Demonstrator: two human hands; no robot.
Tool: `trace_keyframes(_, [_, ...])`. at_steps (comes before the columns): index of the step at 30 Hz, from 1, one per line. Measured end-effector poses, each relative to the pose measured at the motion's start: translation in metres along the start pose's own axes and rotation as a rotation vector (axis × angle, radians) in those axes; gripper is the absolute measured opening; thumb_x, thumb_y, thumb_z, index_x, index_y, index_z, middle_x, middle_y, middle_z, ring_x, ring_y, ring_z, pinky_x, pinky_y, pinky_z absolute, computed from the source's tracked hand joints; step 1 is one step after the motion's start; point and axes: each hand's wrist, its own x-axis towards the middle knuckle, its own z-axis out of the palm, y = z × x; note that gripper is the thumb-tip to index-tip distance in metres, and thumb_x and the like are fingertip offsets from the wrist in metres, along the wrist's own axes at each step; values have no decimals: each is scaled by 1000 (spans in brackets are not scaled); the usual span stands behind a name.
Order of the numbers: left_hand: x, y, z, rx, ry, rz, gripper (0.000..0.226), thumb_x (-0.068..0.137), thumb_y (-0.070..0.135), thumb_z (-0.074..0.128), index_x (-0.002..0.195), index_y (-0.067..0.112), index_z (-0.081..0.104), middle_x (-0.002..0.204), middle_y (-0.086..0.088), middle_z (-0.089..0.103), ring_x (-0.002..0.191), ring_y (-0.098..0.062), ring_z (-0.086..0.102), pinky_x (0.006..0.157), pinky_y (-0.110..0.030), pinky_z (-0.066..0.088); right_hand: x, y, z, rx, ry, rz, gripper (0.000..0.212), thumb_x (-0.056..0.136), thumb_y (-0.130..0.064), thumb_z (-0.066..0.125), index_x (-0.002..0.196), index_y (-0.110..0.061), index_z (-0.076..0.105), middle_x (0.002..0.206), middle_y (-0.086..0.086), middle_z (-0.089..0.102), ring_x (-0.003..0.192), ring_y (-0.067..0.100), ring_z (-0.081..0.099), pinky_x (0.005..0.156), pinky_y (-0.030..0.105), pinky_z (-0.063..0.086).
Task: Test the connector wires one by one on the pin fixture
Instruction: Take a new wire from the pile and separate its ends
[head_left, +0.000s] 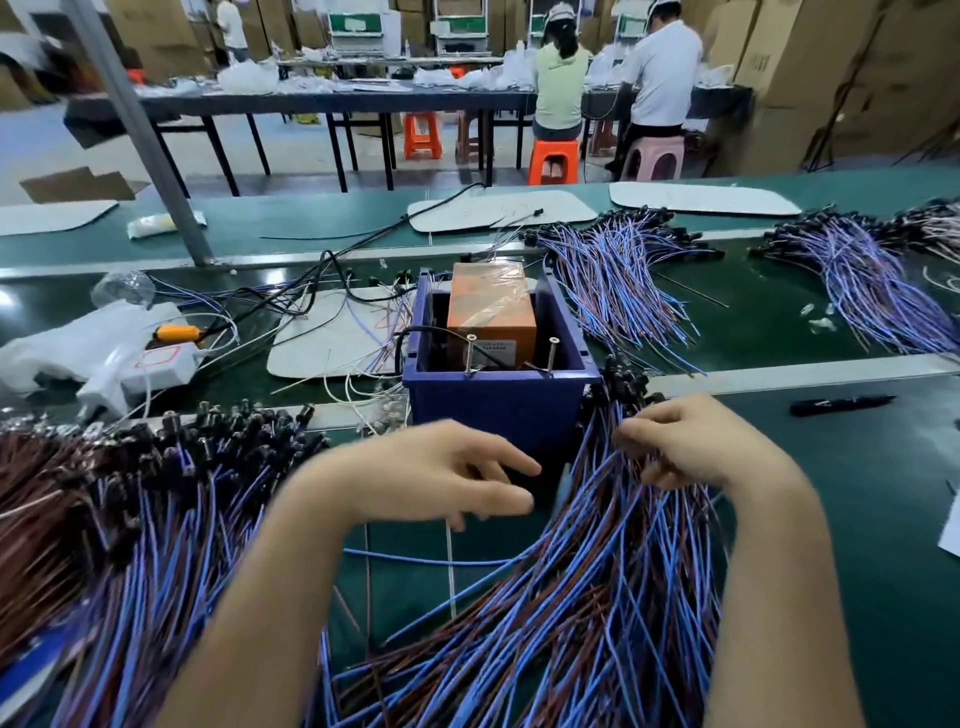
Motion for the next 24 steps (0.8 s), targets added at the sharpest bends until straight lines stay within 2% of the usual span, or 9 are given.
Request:
trace_keyframes(2, [29,0,27,354,24,-104,60,87,54,58,140,29,45,128,4,60,114,-18,57,98,-31,45,1,1,-3,67,101,-52,15,95,-22,58,86,-20,70,93,8,71,61,18,63,57,28,52])
trace_keyframes(3, [39,4,40,464,-8,-120,64,88,56,55,143,25,42,135,0,55,120,-20,53,101,-31,42,2,1,-4,67,145,-95,13,95,-23,58,92,-22,71,95,3,70,71,20,66,65,32,54])
trace_keyframes(5, [48,6,56,508,-102,-106,67,90,58,52,143,20,42,139,-4,51,123,-23,49,100,-33,41,2,-1,-3,-4,131,-177,18,95,-24,57,107,-26,71,101,-4,68,93,20,64,89,39,52])
trace_keyframes(6, [48,6,57,486,-139,-114,66,90,58,51,143,20,42,138,-4,52,122,-23,50,97,-33,41,1,-2,-1,-46,99,-208,20,95,-24,58,111,-27,70,104,-4,67,98,17,61,93,37,48])
trace_keyframes(9, [36,0,36,430,-65,-160,50,92,50,54,133,22,55,129,-1,61,113,-20,56,93,-28,43,1,-8,4,-48,106,-258,14,92,-27,62,103,-31,69,97,-10,67,88,9,59,79,28,44])
trace_keyframes(12, [19,-26,0,449,249,-328,26,92,31,58,113,18,65,115,-4,67,107,-23,59,91,-31,47,3,-12,7,8,145,-260,10,90,-32,64,99,-31,68,96,-8,67,93,13,60,78,29,42])
trace_keyframes(15, [-1,-63,-31,498,533,-586,24,90,19,58,113,14,62,117,-9,63,108,-27,59,92,-34,47,3,-15,8,32,163,-262,16,91,-32,63,105,-26,68,100,-2,68,98,18,60,82,30,40])
trace_keyframes(19, [-11,-96,-46,454,516,-736,36,88,11,62,123,15,59,131,-11,56,121,-27,51,103,-32,40,-2,-18,7,85,183,-273,9,91,-31,63,98,-32,69,94,-10,66,90,14,59,75,29,39])
trace_keyframes(24, [-3,-105,-45,581,529,-794,42,87,6,52,123,27,58,132,-9,47,131,-29,36,106,-44,37,-8,-23,8,133,199,-300,7,90,-31,64,94,-34,68,87,-13,66,81,4,59,71,27,42])
